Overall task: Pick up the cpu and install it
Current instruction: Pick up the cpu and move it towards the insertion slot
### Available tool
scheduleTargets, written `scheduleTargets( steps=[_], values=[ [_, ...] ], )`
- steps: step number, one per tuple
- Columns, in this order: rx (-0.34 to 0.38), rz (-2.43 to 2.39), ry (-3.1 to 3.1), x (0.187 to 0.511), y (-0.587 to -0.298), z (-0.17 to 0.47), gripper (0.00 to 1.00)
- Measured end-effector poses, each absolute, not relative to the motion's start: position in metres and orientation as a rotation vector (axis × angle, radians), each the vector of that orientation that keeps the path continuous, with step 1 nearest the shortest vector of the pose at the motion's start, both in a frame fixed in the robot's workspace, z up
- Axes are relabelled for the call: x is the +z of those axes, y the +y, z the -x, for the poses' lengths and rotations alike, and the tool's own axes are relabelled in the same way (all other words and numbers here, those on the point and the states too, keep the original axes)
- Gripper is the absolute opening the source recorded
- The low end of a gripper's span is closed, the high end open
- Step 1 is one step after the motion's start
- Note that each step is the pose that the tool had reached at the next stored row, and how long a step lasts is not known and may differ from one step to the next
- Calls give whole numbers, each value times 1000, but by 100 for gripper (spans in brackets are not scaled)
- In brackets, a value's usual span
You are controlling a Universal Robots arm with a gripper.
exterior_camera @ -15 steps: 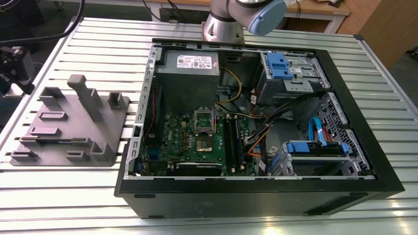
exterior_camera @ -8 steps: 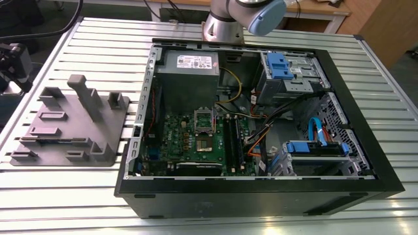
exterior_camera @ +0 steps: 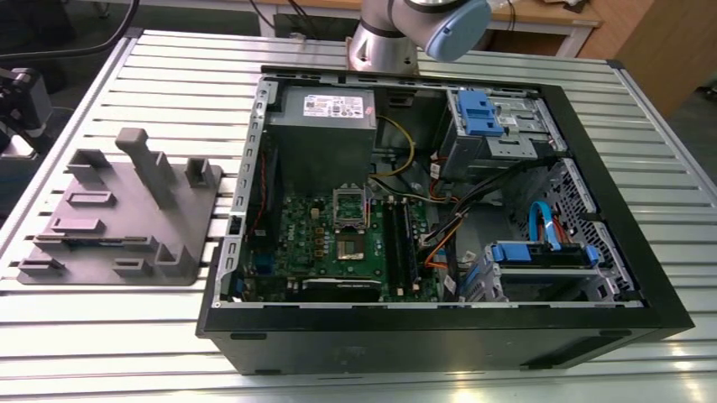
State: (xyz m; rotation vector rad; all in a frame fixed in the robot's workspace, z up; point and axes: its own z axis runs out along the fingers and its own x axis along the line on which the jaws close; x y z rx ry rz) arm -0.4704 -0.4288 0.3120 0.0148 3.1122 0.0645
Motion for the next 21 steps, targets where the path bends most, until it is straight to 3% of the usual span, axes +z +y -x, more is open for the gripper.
scheduleTargets(
  steps=[21],
  values=[
    [65, -15, 3113, 341, -428, 470, 47]
  ],
)
